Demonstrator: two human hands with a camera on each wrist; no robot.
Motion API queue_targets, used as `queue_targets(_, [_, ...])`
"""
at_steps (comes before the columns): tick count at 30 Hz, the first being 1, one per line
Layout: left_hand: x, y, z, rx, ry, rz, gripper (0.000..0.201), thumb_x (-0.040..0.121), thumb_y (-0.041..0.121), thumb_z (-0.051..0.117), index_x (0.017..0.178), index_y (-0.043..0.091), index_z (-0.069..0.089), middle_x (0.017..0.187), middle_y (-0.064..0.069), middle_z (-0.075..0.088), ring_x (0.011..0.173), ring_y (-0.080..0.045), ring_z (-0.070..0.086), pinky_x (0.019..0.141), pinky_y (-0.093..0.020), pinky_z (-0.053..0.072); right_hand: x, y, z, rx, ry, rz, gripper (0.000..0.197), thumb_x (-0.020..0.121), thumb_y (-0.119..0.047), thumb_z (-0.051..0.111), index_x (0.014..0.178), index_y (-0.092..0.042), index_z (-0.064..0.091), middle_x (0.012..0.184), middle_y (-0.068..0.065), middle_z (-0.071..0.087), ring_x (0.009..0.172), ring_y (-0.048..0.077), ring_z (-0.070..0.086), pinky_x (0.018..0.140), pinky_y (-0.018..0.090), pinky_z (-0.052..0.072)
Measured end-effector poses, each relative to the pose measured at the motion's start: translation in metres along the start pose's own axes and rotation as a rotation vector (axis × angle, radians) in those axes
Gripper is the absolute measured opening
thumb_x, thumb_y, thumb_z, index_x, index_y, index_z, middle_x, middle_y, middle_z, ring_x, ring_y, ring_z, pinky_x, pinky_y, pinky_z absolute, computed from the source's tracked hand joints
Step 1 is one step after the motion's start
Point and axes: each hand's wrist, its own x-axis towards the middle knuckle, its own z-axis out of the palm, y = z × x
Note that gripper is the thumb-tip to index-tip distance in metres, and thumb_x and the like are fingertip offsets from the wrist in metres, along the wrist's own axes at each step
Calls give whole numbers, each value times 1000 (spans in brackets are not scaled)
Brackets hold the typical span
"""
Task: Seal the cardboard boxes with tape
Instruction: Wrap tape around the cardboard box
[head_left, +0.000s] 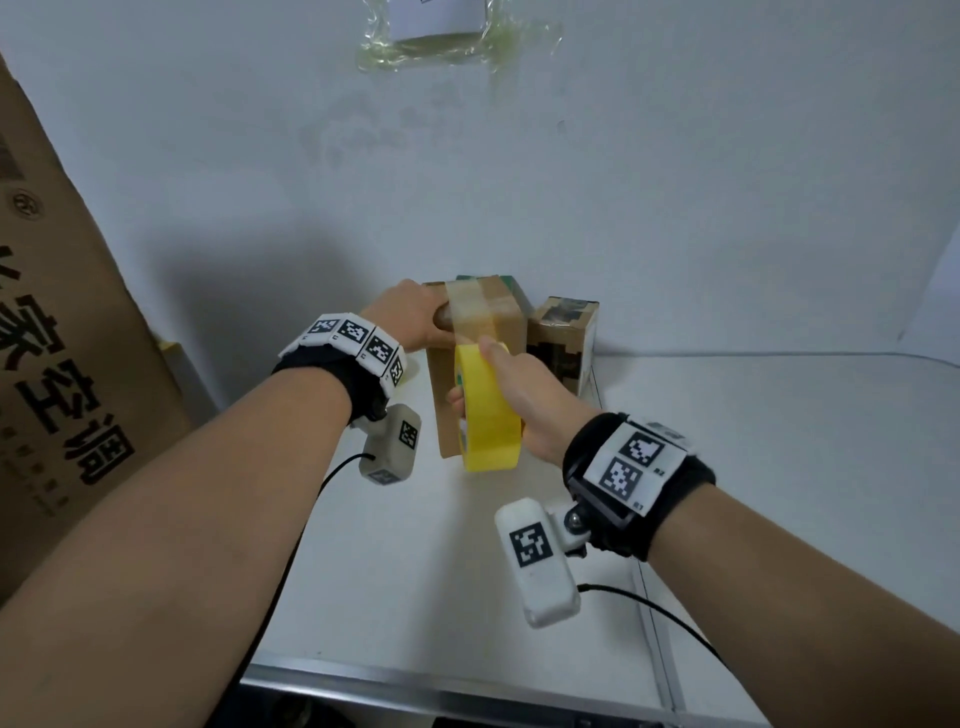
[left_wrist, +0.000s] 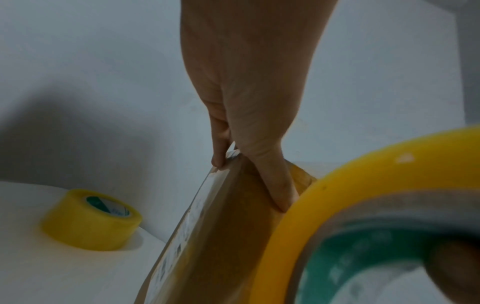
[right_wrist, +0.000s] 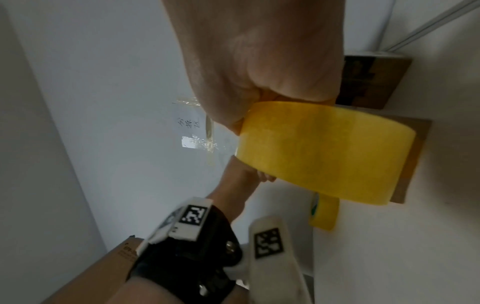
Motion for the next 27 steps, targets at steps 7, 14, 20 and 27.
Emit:
queue_targets(7, [3,-3,3,-54,14,-20,60,74,69,65,101,17,53,71,5,50,62,-12,51,50,-24,31,7,18,2,-176,81,5,65,101,-51,38,138,2,45,85,7,72,78,19,66,86,37,53])
queue_targets(14, [6,-12,-11,-140,-228,-45,75,79,50,74,140,24,39,125,5,57,112,-21,55,97,-36,44,13,18,2,-381,121,82,71,101,-55,32,146,0,33,137,15,50,124,33,50,107,46,40])
queue_targets(20, [20,-11,-33,-240,-174,-239,40,98,28,52,133,10,57,140,-12,51,127,-29,47,104,-37,35,31,23,-4,-332,110,115,77,98,-59,34,154,-8,20,155,12,32,141,34,33,112,43,31])
queue_targets(27, [42,2,-1,-221,-168,-69,49,108,31,15,155,19,20,163,1,11,150,-19,11,118,-29,7,48,31,-18,-294,129,86,77,94,-56,40,147,0,33,103,20,73,90,27,71,84,34,57])
